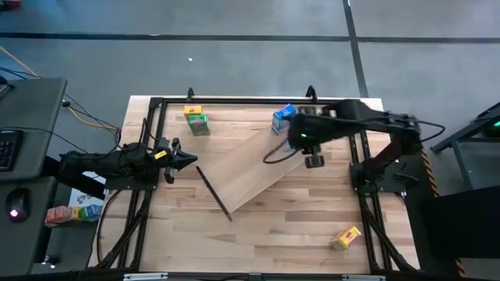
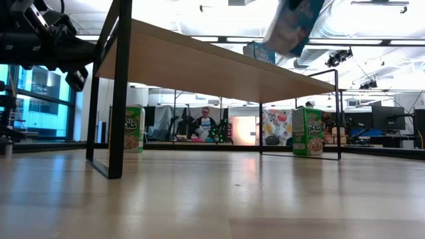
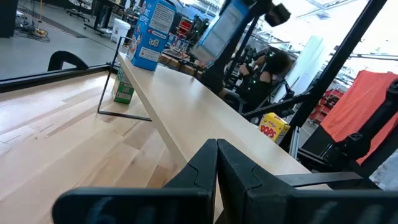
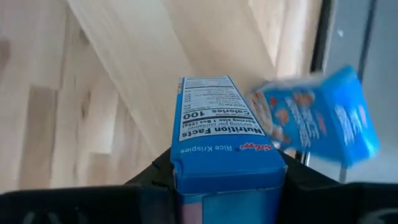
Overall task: Stack cereal on shelf
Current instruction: Put the blue cereal box on the shelf aligned with the other blue cereal box
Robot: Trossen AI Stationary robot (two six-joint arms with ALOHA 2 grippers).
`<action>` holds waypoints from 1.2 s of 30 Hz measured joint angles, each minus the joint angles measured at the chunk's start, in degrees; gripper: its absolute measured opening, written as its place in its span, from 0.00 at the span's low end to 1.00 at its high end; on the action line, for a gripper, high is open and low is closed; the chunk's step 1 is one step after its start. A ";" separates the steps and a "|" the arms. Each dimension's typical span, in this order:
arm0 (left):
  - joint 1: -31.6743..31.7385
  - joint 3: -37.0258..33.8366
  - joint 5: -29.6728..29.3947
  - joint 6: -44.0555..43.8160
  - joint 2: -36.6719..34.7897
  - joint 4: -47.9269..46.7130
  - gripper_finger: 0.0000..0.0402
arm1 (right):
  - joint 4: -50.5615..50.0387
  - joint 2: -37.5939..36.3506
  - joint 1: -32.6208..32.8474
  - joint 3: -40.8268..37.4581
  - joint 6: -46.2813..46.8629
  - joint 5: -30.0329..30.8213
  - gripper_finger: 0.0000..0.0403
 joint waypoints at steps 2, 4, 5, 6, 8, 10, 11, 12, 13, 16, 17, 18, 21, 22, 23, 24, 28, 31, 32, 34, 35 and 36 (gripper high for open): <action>-0.01 -0.01 -0.01 0.00 0.00 0.00 0.01 | -1.05 2.12 -1.64 0.16 -4.91 -0.08 0.31; 0.01 0.00 0.01 0.00 0.00 -0.01 0.01 | -1.12 4.09 -3.04 0.07 -8.23 0.39 0.31; 0.00 0.00 0.01 0.00 0.00 -0.02 0.01 | -0.73 4.68 -3.77 0.05 -9.62 0.40 0.31; 0.00 -0.01 -0.01 0.00 0.00 0.01 0.01 | -0.87 5.05 -4.36 0.05 -11.11 0.40 0.31; 0.00 -0.01 0.01 0.00 0.00 -0.04 0.01 | -1.22 5.63 -5.58 0.05 -13.36 1.02 0.31; -0.01 0.00 -0.01 0.00 0.00 0.01 0.01 | -1.01 6.42 -6.82 0.05 -14.38 1.65 0.31; 0.01 -0.01 0.01 0.00 0.00 0.00 0.01 | -1.02 6.73 -7.47 0.05 -14.86 1.48 0.31; -0.01 0.00 0.01 0.00 0.00 -0.01 0.01 | -1.03 6.81 -8.05 0.05 -15.18 1.28 0.31; 0.01 0.00 -0.01 0.00 0.00 0.01 0.01 | -1.03 6.81 -8.63 0.05 -15.27 0.42 0.31; 0.01 -0.01 0.00 0.00 0.00 0.01 0.01 | -1.05 6.83 -9.93 0.05 -15.57 -3.64 0.31; 0.00 -0.01 0.01 0.00 0.00 0.01 0.01 | -1.05 6.83 -10.17 0.05 -15.71 -4.05 0.31; 0.01 0.00 0.00 0.00 0.00 0.00 0.01 | -1.05 6.83 -10.27 0.05 -15.73 -4.16 0.31; 0.01 -0.01 0.00 0.00 0.00 0.01 0.01 | -1.05 6.83 -10.25 0.05 -15.73 -4.65 0.31; 0.01 -0.02 0.01 0.00 0.00 -0.01 0.01 | -1.05 6.83 -10.25 0.05 -15.74 -4.68 0.31; 0.00 0.00 -0.01 0.00 0.00 -0.01 0.01 | -1.06 6.96 -10.20 0.05 -15.76 -4.84 0.31; 0.01 -0.02 0.00 0.00 0.00 0.01 0.01 | -1.07 7.19 -10.12 0.05 -15.76 -5.07 0.31; 0.01 -0.01 0.00 0.00 0.00 0.01 0.01 | -1.05 7.86 -10.12 -0.02 -15.65 -5.19 0.31; 0.00 -0.01 0.00 0.00 0.00 0.01 0.01 | -1.06 8.32 -10.12 -0.02 -15.32 -5.11 0.31; 0.00 -0.01 0.01 0.00 0.00 -0.01 0.01 | -1.04 8.46 -10.12 -0.02 -15.30 -4.71 0.32; 0.01 -0.01 0.00 0.00 0.00 0.01 0.01 | -1.00 8.48 -10.12 -0.02 -15.27 -4.25 0.34; 0.00 0.00 0.01 0.00 0.00 0.00 0.01 | -0.94 8.43 -10.12 -0.02 -15.27 -4.23 0.36; 0.01 -0.01 0.01 0.00 0.00 -0.01 0.01 | -0.90 8.41 -10.09 -0.02 -15.27 -4.23 0.38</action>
